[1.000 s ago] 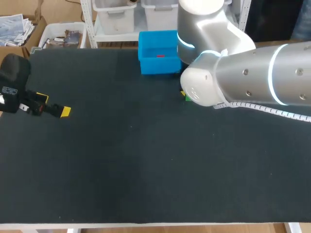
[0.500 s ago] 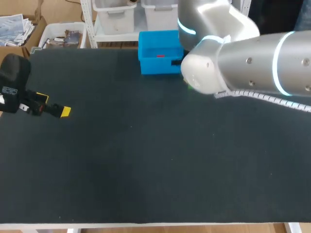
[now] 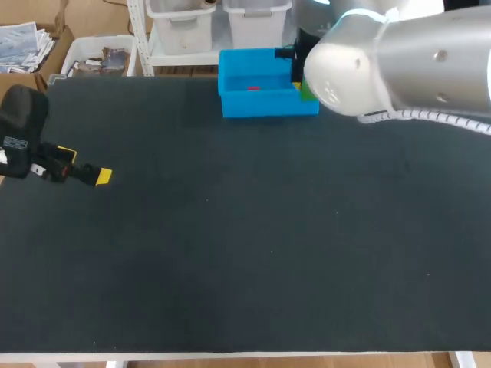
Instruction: Use the left arm to pick the red cube and place it into the blue plastic box first, then use the right arm to grasp the green cube and put it into the same blue plastic box after the first action is fully finished.
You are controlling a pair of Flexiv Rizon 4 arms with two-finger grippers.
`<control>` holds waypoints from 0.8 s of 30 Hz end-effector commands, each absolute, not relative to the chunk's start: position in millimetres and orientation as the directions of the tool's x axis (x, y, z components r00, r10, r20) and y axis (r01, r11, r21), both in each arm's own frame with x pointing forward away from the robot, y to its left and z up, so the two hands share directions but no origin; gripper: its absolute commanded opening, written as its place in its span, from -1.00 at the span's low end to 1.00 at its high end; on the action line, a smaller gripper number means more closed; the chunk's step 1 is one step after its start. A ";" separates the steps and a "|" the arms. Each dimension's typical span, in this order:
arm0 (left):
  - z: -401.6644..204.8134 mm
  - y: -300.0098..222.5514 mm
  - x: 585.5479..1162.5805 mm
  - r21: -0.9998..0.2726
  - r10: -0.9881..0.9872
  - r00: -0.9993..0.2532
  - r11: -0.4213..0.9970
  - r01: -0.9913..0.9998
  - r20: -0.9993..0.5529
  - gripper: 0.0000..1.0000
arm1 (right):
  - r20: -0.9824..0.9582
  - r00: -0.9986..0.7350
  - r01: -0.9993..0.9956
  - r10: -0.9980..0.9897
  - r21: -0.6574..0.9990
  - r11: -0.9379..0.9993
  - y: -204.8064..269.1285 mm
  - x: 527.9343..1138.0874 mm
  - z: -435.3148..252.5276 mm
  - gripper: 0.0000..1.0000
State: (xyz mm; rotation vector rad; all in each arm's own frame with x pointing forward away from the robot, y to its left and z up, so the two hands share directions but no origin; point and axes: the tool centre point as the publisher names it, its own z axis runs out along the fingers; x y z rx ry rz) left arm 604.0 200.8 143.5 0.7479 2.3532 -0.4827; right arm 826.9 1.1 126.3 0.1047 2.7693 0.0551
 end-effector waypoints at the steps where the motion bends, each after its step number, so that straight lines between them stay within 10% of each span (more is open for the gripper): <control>1: 141.8 202.4 604.2 -0.154 0.389 -0.645 0.769 0.620 -0.657 1.00 | -0.455 -0.887 0.046 0.080 0.084 0.995 -2.5 819.5 127.8 -1.00; 24: 141.8 202.4 604.2 -0.154 0.389 -0.645 0.769 0.620 -0.657 1.00 | -0.627 -0.773 -0.012 0.095 0.165 0.986 2.5 845.3 130.9 -1.00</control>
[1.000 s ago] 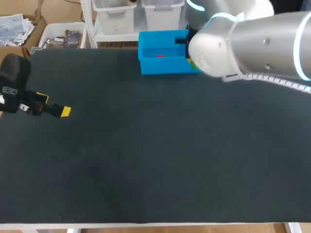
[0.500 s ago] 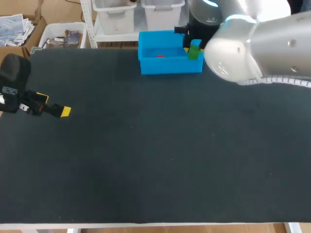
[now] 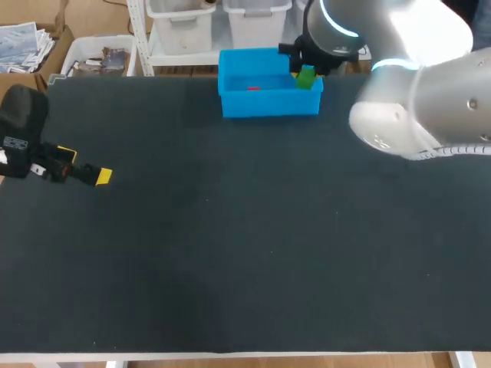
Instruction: Use the left arm to pick the red cube and place it into the blue plastic box first, then use the right arm to grasp the green cube and put it into the same blue plastic box after the first action is fully finished.
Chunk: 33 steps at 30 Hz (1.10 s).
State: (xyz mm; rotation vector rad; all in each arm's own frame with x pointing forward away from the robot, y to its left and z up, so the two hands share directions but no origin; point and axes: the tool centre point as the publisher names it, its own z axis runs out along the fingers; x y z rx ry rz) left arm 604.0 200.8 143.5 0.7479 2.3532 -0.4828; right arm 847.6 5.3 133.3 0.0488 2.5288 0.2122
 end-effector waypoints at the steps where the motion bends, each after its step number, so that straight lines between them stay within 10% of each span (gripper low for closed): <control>1: 141.8 202.4 604.2 -0.154 0.389 -0.645 0.769 0.620 -0.657 1.00 | -0.626 -0.774 -0.012 0.096 0.166 0.986 1.8 846.4 130.8 -1.00; 33: 141.8 202.4 604.2 -0.154 0.389 -0.645 0.769 0.620 -0.657 1.00 | -0.588 -0.801 -0.019 0.113 0.213 0.977 16.1 978.3 79.3 -1.00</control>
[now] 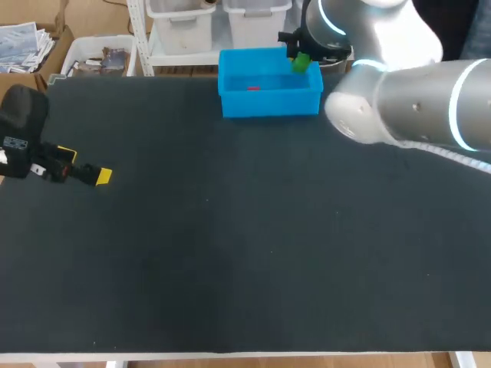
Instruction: Use the left arm to pick the red cube and place it into the blue plastic box first, then use the right arm to grasp the green cube and put it into the same blue plastic box after the first action is fully finished.
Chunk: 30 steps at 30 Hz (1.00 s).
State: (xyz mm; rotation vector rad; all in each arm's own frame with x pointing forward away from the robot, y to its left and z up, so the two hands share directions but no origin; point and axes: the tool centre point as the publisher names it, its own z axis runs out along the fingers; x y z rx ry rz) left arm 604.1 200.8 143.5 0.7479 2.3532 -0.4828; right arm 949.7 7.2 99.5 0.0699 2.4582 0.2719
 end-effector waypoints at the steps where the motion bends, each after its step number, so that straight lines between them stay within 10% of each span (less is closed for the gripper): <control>1: 141.8 202.4 604.2 -0.154 0.389 -0.645 0.769 0.620 -0.657 1.00 | -0.586 -0.802 -0.018 0.113 0.214 0.977 17.0 980.4 76.6 -1.00; 30: 141.8 202.4 604.2 -0.154 0.389 -0.645 0.769 0.620 -0.657 1.00 | -0.525 -0.843 0.016 0.116 0.191 0.982 16.7 1001.3 33.8 -1.00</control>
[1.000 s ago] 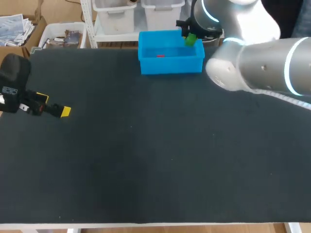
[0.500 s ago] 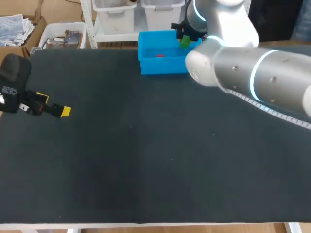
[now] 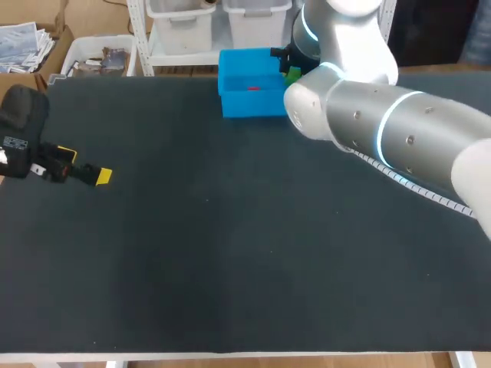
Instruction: Use the left arm to pick the red cube and place it into the blue plastic box first, then use the right arm to grasp the green cube and put it into the same blue plastic box after the first action is fully finished.
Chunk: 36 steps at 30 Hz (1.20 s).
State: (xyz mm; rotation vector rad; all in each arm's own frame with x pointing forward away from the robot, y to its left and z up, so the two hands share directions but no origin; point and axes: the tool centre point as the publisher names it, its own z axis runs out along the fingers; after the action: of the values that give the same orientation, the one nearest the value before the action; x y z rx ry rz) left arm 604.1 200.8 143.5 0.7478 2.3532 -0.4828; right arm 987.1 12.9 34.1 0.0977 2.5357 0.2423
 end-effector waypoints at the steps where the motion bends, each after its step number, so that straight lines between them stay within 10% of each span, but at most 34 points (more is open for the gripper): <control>1: 141.8 202.4 604.2 -0.154 0.389 -0.645 0.769 0.620 -0.657 1.00 | -0.519 -0.847 0.018 0.116 0.190 0.982 16.8 1001.2 33.9 -0.78; 3: 141.8 202.4 604.2 -0.154 0.389 -0.645 0.769 0.620 -0.657 1.00 | -0.509 -0.854 0.015 0.112 0.191 0.981 17.5 1001.4 34.2 1.00; 36: 141.8 202.4 604.2 -0.154 0.389 -0.645 0.769 0.620 -0.657 1.00 | -0.506 -0.856 0.026 0.109 0.168 0.985 -10.8 906.9 117.5 1.00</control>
State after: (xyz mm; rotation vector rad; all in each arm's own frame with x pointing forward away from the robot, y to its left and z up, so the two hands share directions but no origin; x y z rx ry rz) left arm 604.1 200.8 143.5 0.7478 2.3532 -0.4828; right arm 955.9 -0.8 101.7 0.0946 2.6350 0.2004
